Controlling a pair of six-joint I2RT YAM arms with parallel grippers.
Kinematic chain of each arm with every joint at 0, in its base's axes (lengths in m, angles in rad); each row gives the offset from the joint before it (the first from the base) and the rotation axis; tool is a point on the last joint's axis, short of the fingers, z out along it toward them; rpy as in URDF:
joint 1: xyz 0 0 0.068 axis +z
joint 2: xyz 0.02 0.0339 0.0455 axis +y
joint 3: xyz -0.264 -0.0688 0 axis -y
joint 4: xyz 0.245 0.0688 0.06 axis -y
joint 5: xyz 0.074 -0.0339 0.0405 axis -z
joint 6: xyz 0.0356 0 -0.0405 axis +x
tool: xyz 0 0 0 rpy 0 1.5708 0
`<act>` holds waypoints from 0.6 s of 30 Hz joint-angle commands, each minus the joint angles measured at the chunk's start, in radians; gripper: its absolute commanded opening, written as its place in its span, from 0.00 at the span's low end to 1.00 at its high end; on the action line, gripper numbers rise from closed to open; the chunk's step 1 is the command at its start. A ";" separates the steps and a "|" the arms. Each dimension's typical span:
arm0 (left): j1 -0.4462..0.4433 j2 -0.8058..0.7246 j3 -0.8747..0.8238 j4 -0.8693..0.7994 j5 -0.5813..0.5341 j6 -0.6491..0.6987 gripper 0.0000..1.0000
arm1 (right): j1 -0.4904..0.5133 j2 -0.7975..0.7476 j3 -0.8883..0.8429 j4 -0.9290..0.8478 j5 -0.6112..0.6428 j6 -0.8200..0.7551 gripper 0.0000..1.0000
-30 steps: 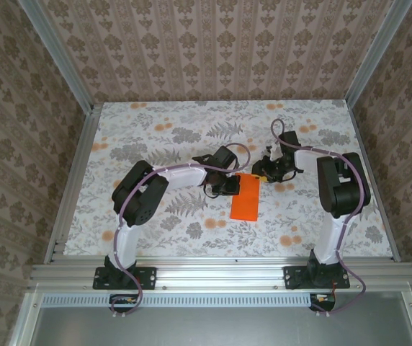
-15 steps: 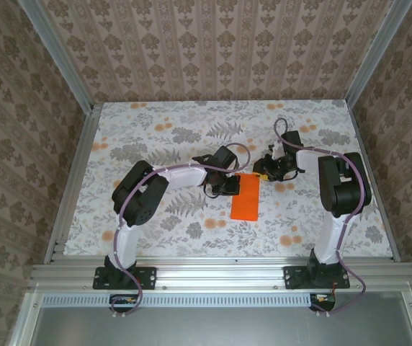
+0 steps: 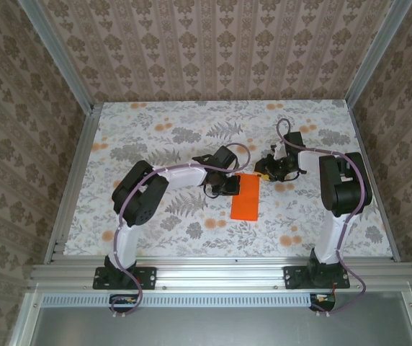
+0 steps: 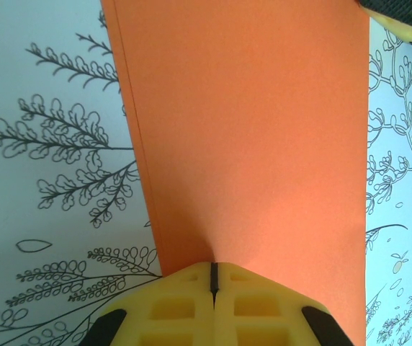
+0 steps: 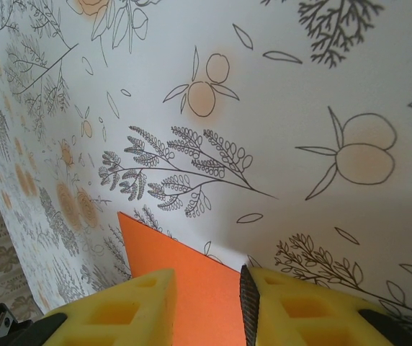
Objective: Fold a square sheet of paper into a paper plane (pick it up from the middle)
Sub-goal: Fold the square sheet of paper in half at the center of the table.
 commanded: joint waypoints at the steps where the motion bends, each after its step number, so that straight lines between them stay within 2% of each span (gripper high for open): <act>1: -0.016 0.049 -0.022 -0.110 -0.029 0.020 0.00 | -0.001 -0.042 -0.013 -0.097 0.044 -0.027 0.32; 4: -0.017 0.049 -0.021 -0.111 -0.030 0.019 0.00 | 0.000 -0.118 -0.034 -0.101 0.019 -0.020 0.33; 8: -0.017 0.050 -0.021 -0.107 -0.030 0.019 0.00 | 0.002 -0.174 -0.134 0.000 -0.040 0.044 0.34; 13: -0.019 0.052 -0.018 -0.108 -0.028 0.020 0.00 | 0.012 -0.139 -0.179 0.047 -0.085 0.055 0.34; 18: -0.020 0.052 -0.018 -0.108 -0.026 0.021 0.00 | 0.028 -0.110 -0.187 0.024 -0.038 0.039 0.34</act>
